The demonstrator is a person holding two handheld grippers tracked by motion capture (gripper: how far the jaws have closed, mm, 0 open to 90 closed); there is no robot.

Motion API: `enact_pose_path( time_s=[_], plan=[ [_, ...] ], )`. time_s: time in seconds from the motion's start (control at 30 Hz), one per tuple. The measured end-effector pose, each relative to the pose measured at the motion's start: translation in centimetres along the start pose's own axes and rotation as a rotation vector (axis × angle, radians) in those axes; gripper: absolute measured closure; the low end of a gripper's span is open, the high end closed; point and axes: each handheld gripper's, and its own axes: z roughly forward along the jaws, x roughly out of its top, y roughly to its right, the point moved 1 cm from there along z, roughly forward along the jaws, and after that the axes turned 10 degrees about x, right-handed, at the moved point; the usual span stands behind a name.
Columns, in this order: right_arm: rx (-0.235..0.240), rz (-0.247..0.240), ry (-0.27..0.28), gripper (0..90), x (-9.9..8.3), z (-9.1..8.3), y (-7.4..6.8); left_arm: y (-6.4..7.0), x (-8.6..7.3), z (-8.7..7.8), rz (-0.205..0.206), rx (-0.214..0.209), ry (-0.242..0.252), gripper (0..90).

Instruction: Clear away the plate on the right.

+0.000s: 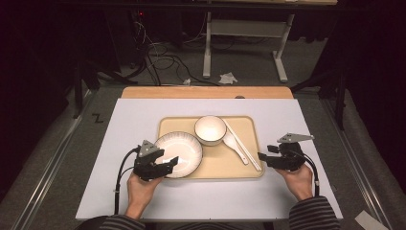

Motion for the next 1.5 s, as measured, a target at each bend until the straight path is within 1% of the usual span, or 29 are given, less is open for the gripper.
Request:
enact_pose_path(
  time_s=[0.03,0.07,0.13,0.2,0.23,0.27,0.37,0.4,0.43,0.47,0.57,0.63,0.73,0.77,0.8,0.83,0.87,0.9,0.97,1.07,1.1,1.2,1.3,1.33,1.37,1.4,1.43,1.47,1.5],
  plan=[
    [0.01,0.006,0.004,46.3,0.0,0.0,-0.3,0.2,-0.1,-0.2,0.016,-0.007,-0.001,35.8],
    [0.017,0.005,0.006,46.3,0.0,-0.1,-0.5,0.6,-0.2,-0.4,0.03,-0.029,0.002,35.8],
    [0.027,-0.006,0.013,46.4,-0.1,0.0,-1.1,1.3,-0.4,-0.9,0.05,-0.057,0.011,35.9],
    [0.039,-0.016,0.011,46.4,-0.1,0.0,-1.7,1.9,-0.6,-1.4,0.061,-0.086,0.02,35.8],
    [0.044,-0.025,0.012,46.5,-0.2,0.0,-1.9,2.3,-0.8,-1.6,0.063,-0.102,0.02,35.8],
    [0.046,-0.034,0.013,46.5,-0.3,0.0,-2.1,2.5,-1.0,-1.8,0.077,-0.115,0.013,35.9],
    [0.063,-0.04,0.009,46.5,-0.4,-0.1,-2.6,3.5,-1.6,-2.5,0.087,-0.161,0.006,35.9],
    [0.06,-0.037,0.016,46.6,-0.5,-0.1,-2.8,3.8,-1.8,-2.7,0.078,-0.174,0.01,35.9],
    [0.068,-0.034,0.012,46.6,-0.5,-0.2,-3.0,4.1,-2.0,-2.9,0.085,-0.185,0.005,35.8],
    [0.072,-0.033,0.016,46.6,-0.5,-0.3,-3.2,4.5,-2.1,-3.2,0.079,-0.198,0.007,35.8],
    [0.086,-0.057,0.018,46.5,-0.6,-0.5,-3.8,5.3,-2.7,-4.0,0.111,-0.234,0.008,35.8],
    [0.099,-0.053,0.015,46.4,-0.7,-0.5,-4.2,5.8,-3.1,-4.4,0.115,-0.254,0.008,35.8],
    [0.116,-0.062,0.015,46.3,-0.9,-0.4,-4.8,6.3,-3.8,-4.8,0.128,-0.273,-0.004,35.7],
    [0.123,-0.073,0.006,46.3,-1.0,-0.3,-5.1,6.5,-4.1,-4.8,0.135,-0.278,-0.008,35.8],
    [0.131,-0.073,0.004,46.3,-1.1,-0.3,-5.4,6.7,-4.3,-4.9,0.131,-0.285,-0.008,35.8],
    [0.133,-0.081,0.004,46.2,-1.2,-0.2,-5.5,6.9,-4.6,-5.0,0.151,-0.294,-0.02,35.7],
    [0.138,-0.098,-0.002,46.2,-1.3,-0.1,-5.8,7.1,-4.9,-5.1,0.151,-0.301,-0.023,35.7],
    [0.143,-0.101,0.0,46.1,-1.3,0.0,-6.0,7.3,-5.2,-5.2,0.167,-0.307,-0.03,35.7],
    [0.156,-0.105,-0.008,45.9,-1.4,0.1,-6.3,7.7,-5.8,-5.3,0.171,-0.32,-0.037,35.7],
    [0.158,-0.11,-0.02,45.3,-1.6,0.4,-6.8,8.0,-6.5,-5.3,0.193,-0.33,-0.055,35.7],
    [0.159,-0.111,-0.03,45.0,-1.7,0.4,-6.9,8.1,-6.7,-5.3,0.194,-0.332,-0.06,35.7],
    [0.159,-0.115,-0.03,44.3,-1.9,0.6,-7.0,8.3,-7.2,-5.2,0.197,-0.337,-0.073,35.7],
    [0.166,-0.116,-0.031,44.0,-2.1,0.6,-7.1,8.4,-7.6,-5.1,0.21,-0.34,-0.085,36.0],
    [0.166,-0.111,-0.035,44.0,-2.2,0.7,-7.1,8.5,-7.8,-5.1,0.219,-0.341,-0.089,36.1],
    [0.164,-0.123,-0.04,43.9,-2.3,0.7,-7.1,8.5,-7.9,-5.1,0.232,-0.345,-0.093,36.2],
    [0.169,-0.118,-0.033,43.8,-2.4,0.8,-7.1,8.6,-8.1,-5.1,0.222,-0.346,-0.09,36.2],
    [0.169,-0.118,-0.038,43.7,-2.5,0.9,-7.1,8.7,-8.2,-5.2,0.223,-0.347,-0.09,36.2],
    [0.167,-0.121,-0.04,43.4,-2.5,0.9,-7.1,8.7,-8.3,-5.2,0.239,-0.349,-0.093,36.2],
    [0.164,-0.116,-0.043,43.3,-2.6,0.9,-7.1,8.8,-8.4,-5.1,0.234,-0.35,-0.091,36.2]
  ],
)
